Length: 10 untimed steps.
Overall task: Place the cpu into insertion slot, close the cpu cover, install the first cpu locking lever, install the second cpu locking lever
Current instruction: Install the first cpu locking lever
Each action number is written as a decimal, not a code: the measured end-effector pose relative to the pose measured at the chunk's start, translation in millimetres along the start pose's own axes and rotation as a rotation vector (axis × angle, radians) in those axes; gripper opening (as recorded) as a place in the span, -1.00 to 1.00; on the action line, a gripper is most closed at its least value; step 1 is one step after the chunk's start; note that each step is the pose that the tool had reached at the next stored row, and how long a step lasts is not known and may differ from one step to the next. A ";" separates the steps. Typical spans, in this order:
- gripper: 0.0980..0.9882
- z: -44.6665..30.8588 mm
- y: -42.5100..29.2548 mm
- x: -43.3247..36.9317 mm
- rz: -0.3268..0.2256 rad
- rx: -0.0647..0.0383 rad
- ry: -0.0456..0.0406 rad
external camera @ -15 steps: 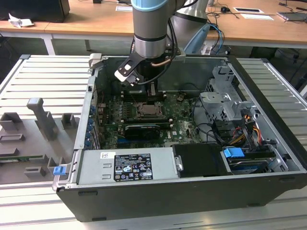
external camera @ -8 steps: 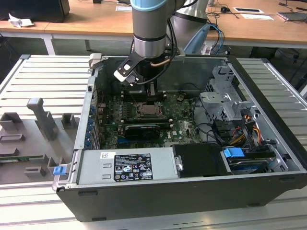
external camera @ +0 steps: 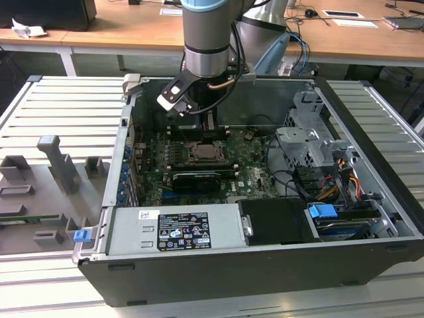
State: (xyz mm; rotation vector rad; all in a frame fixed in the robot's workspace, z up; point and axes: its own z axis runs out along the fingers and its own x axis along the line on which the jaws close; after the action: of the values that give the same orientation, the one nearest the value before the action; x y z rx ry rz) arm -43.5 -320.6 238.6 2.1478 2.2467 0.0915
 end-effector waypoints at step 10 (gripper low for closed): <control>-0.98 -35.4 0.2 0.4 0.002 0.000 -0.0001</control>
State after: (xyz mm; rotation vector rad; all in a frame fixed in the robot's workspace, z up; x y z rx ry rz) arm -45.6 -320.9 273.9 2.1504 2.2439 0.0917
